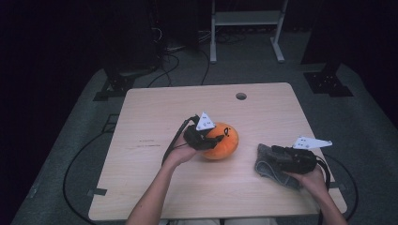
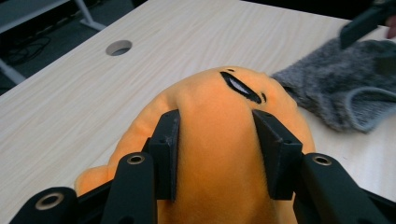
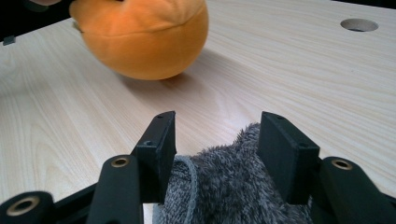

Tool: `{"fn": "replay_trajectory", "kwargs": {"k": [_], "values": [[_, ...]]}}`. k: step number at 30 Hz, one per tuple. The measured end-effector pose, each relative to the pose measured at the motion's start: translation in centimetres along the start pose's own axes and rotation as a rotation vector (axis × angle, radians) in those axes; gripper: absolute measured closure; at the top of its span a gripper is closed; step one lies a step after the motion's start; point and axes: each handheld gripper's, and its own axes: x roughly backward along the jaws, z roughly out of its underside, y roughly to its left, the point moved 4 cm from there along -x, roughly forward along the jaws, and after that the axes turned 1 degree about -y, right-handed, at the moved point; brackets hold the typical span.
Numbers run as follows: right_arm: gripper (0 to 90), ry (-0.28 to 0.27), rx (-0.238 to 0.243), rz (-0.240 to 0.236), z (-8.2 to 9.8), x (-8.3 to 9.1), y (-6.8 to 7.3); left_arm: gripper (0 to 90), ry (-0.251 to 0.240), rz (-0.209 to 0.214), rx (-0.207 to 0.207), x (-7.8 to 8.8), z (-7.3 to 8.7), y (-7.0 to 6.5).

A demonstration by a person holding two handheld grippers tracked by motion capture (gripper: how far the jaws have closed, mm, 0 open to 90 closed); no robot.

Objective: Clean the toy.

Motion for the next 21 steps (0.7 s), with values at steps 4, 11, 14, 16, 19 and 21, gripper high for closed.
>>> {"fn": "replay_trajectory", "kwargs": {"k": [4, 11, 14, 16, 19, 21], "values": [[44.8, 0.000, 0.003, -0.002, 0.0, -0.1, 0.1, 54.5, 0.025, -0.003, 0.001, -0.8, 0.3, 0.3], [44.3, 0.001, 0.002, -0.004, 0.0, -0.1, 0.2, 45.4, 0.051, 0.045, 0.008, -1.6, 1.1, -0.4], [44.2, 0.002, 0.006, -0.005, 0.0, -0.2, 0.2, 34.7, 0.044, 0.046, 0.016, -1.2, 0.9, -0.3], [44.1, 0.002, 0.008, -0.003, -0.1, -0.2, 0.3, 30.0, 0.028, 0.054, 0.032, -0.5, 0.8, -0.2], [43.8, 0.005, 0.010, -0.002, 0.0, -0.3, 0.3, 25.0, 0.028, 0.053, 0.038, 0.1, 0.8, -0.2], [43.7, 0.004, 0.012, -0.003, -0.1, -0.3, 0.4, 23.0, 0.027, 0.039, 0.036, 0.6, 0.9, -0.2]]}}
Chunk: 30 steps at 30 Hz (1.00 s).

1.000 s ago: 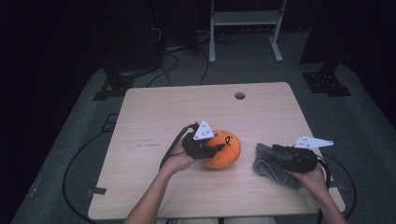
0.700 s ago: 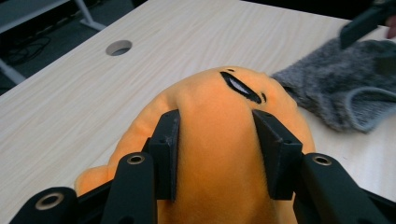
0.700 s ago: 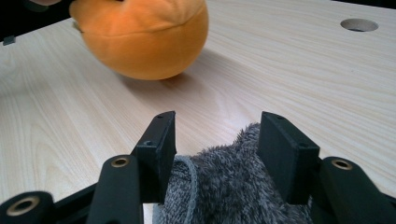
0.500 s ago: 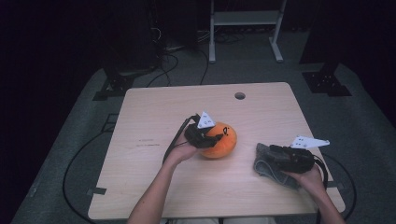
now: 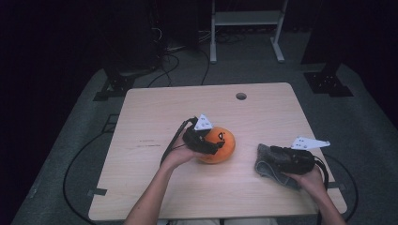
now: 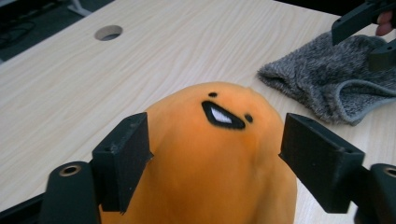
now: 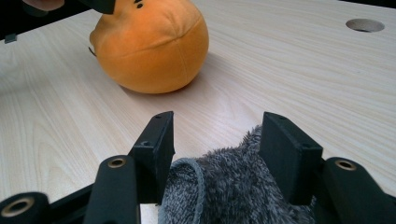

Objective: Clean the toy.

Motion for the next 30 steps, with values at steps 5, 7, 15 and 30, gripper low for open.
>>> {"fn": "replay_trajectory", "kwargs": {"k": [5, 7, 15, 30], "values": [[43.3, 0.005, -0.002, 0.001, 0.0, 0.0, 0.1, 21.1, -0.018, 0.000, 0.005, 1.1, 0.4, -0.2], [43.0, 0.005, -0.001, 0.002, 0.0, 0.0, 0.1, 20.7, -0.025, 0.000, 0.005, 1.6, 0.7, -0.2], [41.5, -0.009, -0.011, -0.003, -0.1, -0.1, 0.2, 19.5, -0.051, 0.006, 0.012, 3.3, 1.5, -0.7], [38.9, -0.009, -0.021, 0.004, 0.0, -0.1, 0.0, 11.6, -0.068, -0.022, 0.062, 5.1, 3.5, 0.1]]}}
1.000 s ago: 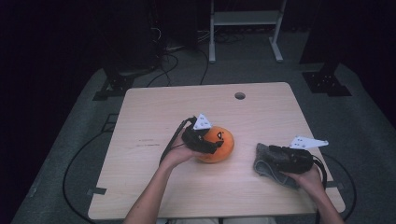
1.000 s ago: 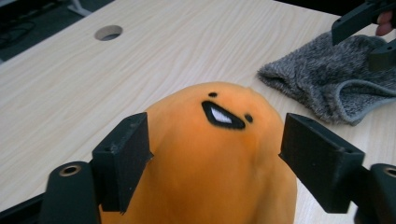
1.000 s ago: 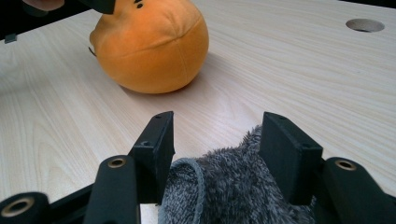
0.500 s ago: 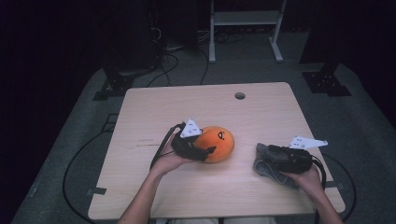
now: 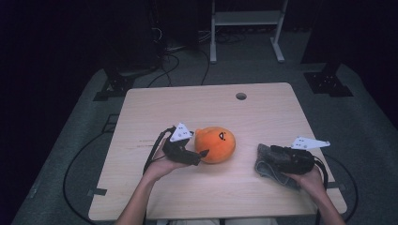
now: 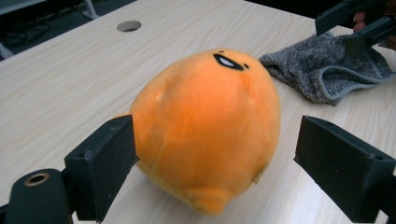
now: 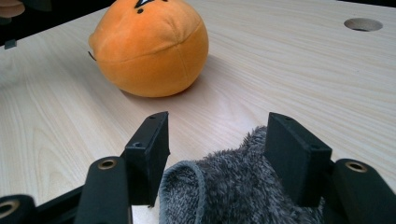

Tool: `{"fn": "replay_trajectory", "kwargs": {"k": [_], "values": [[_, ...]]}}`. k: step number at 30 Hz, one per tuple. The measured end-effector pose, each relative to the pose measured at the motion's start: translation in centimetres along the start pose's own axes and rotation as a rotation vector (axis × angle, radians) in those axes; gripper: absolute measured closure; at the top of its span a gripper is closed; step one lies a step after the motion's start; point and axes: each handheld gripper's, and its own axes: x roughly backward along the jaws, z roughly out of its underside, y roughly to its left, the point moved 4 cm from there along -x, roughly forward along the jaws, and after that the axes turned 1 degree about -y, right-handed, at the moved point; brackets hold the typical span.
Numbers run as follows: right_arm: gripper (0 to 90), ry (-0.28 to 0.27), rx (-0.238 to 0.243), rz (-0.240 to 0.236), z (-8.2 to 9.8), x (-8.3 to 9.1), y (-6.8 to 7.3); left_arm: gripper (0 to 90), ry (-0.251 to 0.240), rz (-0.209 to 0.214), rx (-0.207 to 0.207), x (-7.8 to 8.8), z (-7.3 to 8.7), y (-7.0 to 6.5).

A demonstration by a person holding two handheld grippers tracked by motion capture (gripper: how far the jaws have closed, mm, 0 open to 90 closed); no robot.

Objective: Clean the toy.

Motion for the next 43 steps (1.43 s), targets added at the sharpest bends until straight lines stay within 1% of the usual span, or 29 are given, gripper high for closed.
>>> {"fn": "replay_trajectory", "kwargs": {"k": [6, 14, 18, 20, 21, 24, 25, 29, 31, 36, 39, 43], "values": [[38.7, 0.003, 0.002, 0.005, 0.0, -0.1, 0.0, 10.2, -0.002, -0.018, 0.005, 0.6, 0.7, 0.1], [38.6, 0.002, 0.002, 0.003, 0.0, -0.1, 0.0, 9.9, -0.002, -0.039, -0.006, 1.3, 1.8, 0.1], [38.7, 0.004, 0.001, 0.002, 0.0, -0.1, 0.0, 9.9, -0.006, -0.039, -0.013, 1.6, 2.1, 0.0], [38.7, 0.005, 0.004, 0.004, 0.0, 0.0, 0.1, 10.0, -0.003, -0.043, -0.007, 1.6, 2.4, 0.0], [38.6, 0.004, 0.008, 0.004, 0.0, 0.0, 0.1, 9.9, 0.004, -0.044, -0.014, 1.6, 2.5, 0.0], [38.6, 0.001, 0.009, 0.005, 0.0, 0.1, 0.1, 9.9, 0.006, -0.047, -0.015, 1.7, 3.0, -0.1], [38.6, 0.001, 0.008, 0.004, -0.1, 0.1, 0.1, 9.9, 0.002, -0.047, -0.008, 1.8, 3.1, -0.2], [39.1, 0.010, -0.003, 0.000, 0.0, 0.1, 0.0, 10.0, 0.012, -0.050, -0.001, 1.9, 4.0, -0.1], [39.1, 0.015, -0.001, 0.000, 0.0, 0.0, 0.1, 9.9, 0.006, -0.051, 0.009, 2.0, 4.4, -0.2], [39.1, 0.014, 0.000, -0.001, 0.1, 0.0, 0.2, 10.0, 0.010, -0.055, 0.014, 2.1, 5.4, -0.5], [39.1, 0.013, 0.000, 0.000, 0.2, 0.1, 0.2, 9.9, -0.004, -0.053, 0.036, 2.3, 6.2, -0.7], [39.1, 0.004, -0.010, -0.002, 0.3, 0.2, 0.2, 9.7, 0.001, -0.055, 0.045, 2.2, 6.9, -0.8]]}}
